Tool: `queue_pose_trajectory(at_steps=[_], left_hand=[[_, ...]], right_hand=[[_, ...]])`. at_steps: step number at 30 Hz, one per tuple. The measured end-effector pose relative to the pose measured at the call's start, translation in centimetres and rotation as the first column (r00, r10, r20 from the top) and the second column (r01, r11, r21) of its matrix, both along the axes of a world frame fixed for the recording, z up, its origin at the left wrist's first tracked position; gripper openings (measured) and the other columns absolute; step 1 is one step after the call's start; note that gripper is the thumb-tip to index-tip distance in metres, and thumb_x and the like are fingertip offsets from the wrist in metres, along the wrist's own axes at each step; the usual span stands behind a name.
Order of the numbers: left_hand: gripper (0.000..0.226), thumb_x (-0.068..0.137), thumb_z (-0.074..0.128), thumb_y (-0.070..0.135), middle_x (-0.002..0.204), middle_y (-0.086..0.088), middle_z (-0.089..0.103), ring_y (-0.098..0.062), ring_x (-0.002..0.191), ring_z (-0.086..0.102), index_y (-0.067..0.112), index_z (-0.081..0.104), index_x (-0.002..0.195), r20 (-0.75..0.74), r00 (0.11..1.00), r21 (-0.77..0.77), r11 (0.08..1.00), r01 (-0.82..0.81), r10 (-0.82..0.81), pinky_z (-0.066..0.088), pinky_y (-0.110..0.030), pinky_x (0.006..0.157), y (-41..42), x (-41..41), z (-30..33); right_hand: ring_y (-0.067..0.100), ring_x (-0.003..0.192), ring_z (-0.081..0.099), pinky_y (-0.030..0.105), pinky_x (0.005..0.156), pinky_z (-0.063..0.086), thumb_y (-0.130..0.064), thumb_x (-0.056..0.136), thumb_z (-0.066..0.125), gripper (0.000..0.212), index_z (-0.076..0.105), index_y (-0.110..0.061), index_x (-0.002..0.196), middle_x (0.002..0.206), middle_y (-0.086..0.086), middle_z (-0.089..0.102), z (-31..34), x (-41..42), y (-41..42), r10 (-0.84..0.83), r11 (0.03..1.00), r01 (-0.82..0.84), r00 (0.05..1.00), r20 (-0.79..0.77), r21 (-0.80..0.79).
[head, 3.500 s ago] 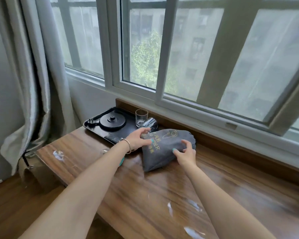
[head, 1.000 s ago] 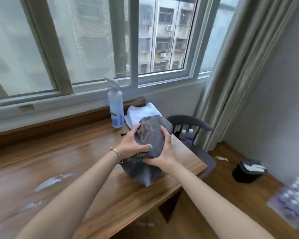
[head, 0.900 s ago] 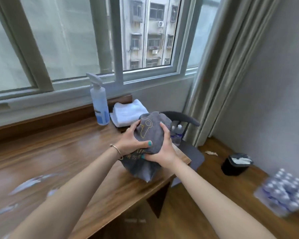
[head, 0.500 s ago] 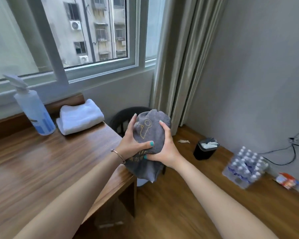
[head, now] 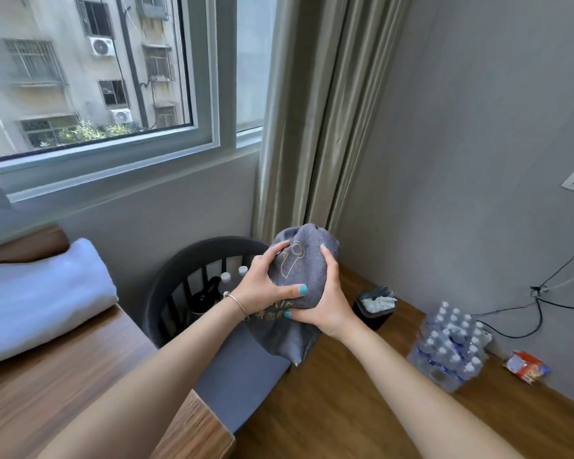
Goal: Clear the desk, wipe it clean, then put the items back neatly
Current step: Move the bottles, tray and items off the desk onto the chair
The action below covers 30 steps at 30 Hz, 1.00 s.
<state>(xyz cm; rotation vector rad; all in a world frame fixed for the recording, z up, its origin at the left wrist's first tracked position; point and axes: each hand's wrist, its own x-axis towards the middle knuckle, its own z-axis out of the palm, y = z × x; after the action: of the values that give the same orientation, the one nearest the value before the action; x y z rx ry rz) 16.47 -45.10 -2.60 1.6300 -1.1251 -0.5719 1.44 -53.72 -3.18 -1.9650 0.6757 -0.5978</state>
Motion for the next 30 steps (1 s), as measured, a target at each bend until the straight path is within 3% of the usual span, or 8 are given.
queue_pose_trajectory(at_steps=[2, 5, 11, 16, 19, 21, 25, 30], left_hand=[[0.101, 0.045, 0.078, 0.063, 0.130, -0.003, 0.043, -0.011, 0.125, 0.041, 0.044, 0.034, 0.135, 0.014, 1.000, 0.033, 0.999, 0.005, -0.005, 0.034, -0.020, 0.101, -1.8, 1.7, -0.6], [0.104, 0.048, 0.080, 0.060, 0.130, -0.002, 0.042, -0.011, 0.125, 0.041, 0.040, 0.034, 0.140, 0.032, 0.999, 0.073, 0.997, -0.003, 0.000, 0.034, -0.024, 0.103, -3.6, 3.8, -1.6], [0.109, 0.044, 0.077, 0.069, 0.128, -0.002, 0.044, -0.012, 0.123, 0.041, 0.042, 0.033, 0.140, 0.072, 0.997, 0.184, 0.983, -0.026, 0.013, 0.036, -0.032, 0.108, -5.2, 7.1, -5.1], [0.108, 0.053, 0.091, 0.046, 0.128, -0.003, 0.042, -0.014, 0.124, 0.038, 0.036, 0.031, 0.143, 0.088, 0.996, 0.263, 0.964, -0.036, 0.013, 0.031, -0.023, 0.103, -6.6, 8.5, -8.5], [0.115, 0.045, 0.085, 0.059, 0.131, -0.002, 0.042, -0.011, 0.126, 0.037, 0.032, 0.032, 0.143, 0.073, 0.997, 0.274, 0.961, -0.045, 0.026, 0.029, -0.021, 0.107, -7.6, 8.7, -11.4], [0.117, 0.040, 0.077, 0.067, 0.134, -0.002, 0.043, -0.009, 0.127, 0.038, 0.034, 0.032, 0.143, 0.062, 0.997, 0.299, 0.952, -0.062, 0.045, 0.030, -0.023, 0.110, -8.5, 8.7, -13.3], [0.112, 0.046, 0.080, 0.059, 0.131, -0.003, 0.045, -0.009, 0.124, 0.039, 0.035, 0.030, 0.143, 0.054, 0.997, 0.329, 0.941, -0.078, 0.064, 0.031, -0.023, 0.108, -10.0, 8.9, -17.3], [0.111, 0.047, 0.076, 0.063, 0.130, -0.003, 0.045, -0.007, 0.118, 0.038, 0.033, 0.030, 0.144, 0.078, 0.996, 0.346, 0.935, -0.077, 0.053, 0.028, -0.016, 0.100, -10.9, 10.7, -22.3]], right_hand=[[0.016, 0.144, 0.024, 0.045, 0.115, 0.035, -0.031, 0.050, 0.094, 0.134, 0.004, -0.048, 0.147, 0.156, -0.007, 0.014, -0.6, 1.5, -1.7, -0.007, 1.000, 0.007, 1.000, -0.005, 0.004], [0.012, 0.144, 0.022, 0.038, 0.116, 0.031, -0.016, 0.055, 0.095, 0.133, 0.005, -0.031, 0.152, 0.154, -0.010, 0.013, -1.9, 3.6, -3.7, 0.000, 1.000, 0.000, 1.000, 0.003, 0.006], [0.012, 0.144, 0.024, 0.029, 0.113, 0.031, -0.015, 0.054, 0.095, 0.131, 0.006, -0.036, 0.149, 0.153, -0.009, 0.016, -6.1, 7.0, -5.7, 0.006, 1.000, -0.006, 1.000, -0.014, 0.025], [0.009, 0.141, 0.024, 0.030, 0.113, 0.030, -0.014, 0.054, 0.093, 0.132, 0.007, -0.031, 0.152, 0.148, -0.012, 0.017, -10.1, 8.9, -6.7, -0.007, 0.997, 0.010, 0.999, -0.046, 0.077], [0.008, 0.139, 0.026, 0.033, 0.115, 0.032, -0.010, 0.054, 0.092, 0.131, 0.008, -0.027, 0.153, 0.146, -0.011, 0.018, -12.4, 9.3, -7.6, -0.001, 0.994, 0.010, 0.997, -0.080, 0.112], [0.008, 0.142, 0.026, 0.037, 0.116, 0.032, -0.021, 0.052, 0.091, 0.130, 0.009, -0.028, 0.153, 0.149, -0.013, 0.019, -14.0, 9.5, -8.2, -0.005, 0.995, 0.015, 0.996, -0.093, 0.103], [0.009, 0.141, 0.032, 0.042, 0.113, 0.038, -0.034, 0.052, 0.088, 0.127, 0.010, -0.035, 0.152, 0.150, -0.015, 0.024, -17.8, 10.2, -9.6, -0.030, 0.991, 0.046, 0.991, -0.130, 0.124], [0.009, 0.137, 0.035, 0.031, 0.112, 0.036, -0.016, 0.059, 0.092, 0.125, 0.011, -0.025, 0.153, 0.150, -0.001, 0.030, -23.0, 11.9, -11.1, -0.005, 0.985, 0.029, 0.990, -0.141, 0.170]])
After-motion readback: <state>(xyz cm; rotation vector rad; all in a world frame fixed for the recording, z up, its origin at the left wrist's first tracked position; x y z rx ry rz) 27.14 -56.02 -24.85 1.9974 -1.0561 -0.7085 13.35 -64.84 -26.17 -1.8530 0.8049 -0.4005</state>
